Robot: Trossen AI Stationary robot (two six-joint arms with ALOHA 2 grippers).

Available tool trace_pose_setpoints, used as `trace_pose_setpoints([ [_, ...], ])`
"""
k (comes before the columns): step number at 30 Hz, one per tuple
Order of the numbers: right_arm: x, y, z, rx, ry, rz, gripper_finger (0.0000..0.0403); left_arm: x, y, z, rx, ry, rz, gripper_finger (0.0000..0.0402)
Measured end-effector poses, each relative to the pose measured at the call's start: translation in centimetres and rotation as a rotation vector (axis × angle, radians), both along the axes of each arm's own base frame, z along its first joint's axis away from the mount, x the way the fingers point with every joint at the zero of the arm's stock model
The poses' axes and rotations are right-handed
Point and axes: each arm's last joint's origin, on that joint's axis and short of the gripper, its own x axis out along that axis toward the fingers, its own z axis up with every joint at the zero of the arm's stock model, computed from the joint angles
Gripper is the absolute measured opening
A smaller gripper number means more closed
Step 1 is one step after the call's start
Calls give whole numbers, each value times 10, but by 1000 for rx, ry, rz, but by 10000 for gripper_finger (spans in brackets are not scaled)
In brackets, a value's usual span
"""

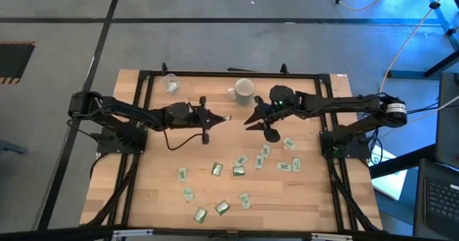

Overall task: Pick and place Stevia / Truvia into bins
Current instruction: Put the truvia packet into the transparent bin

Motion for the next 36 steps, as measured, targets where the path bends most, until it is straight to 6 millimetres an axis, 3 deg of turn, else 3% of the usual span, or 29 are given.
trace_pose_setpoints([
  [6, -19, -12, -30, 37, -8, -83, 110, -17, 5, 3, -21, 123, 225, 4],
  [11, -32, -16, -35, 56, -89, -128, 110, -41, 18, 12, -15, 313, 534, 4],
  [18, -32, -17, -33, 38, -119, -122, 110, -63, 57, 46, -105, 536, 861, 4],
  [23, -32, -17, -33, 23, -116, -115, 110, -81, 92, 53, -180, 657, 1025, 4],
  [28, -33, -17, -34, 22, -113, -114, 110, -96, 125, 41, -310, 727, 1098, 4],
  [36, -33, -17, -34, 21, -114, -114, 110, -103, 162, 3, -387, 894, 1212, 4],
])
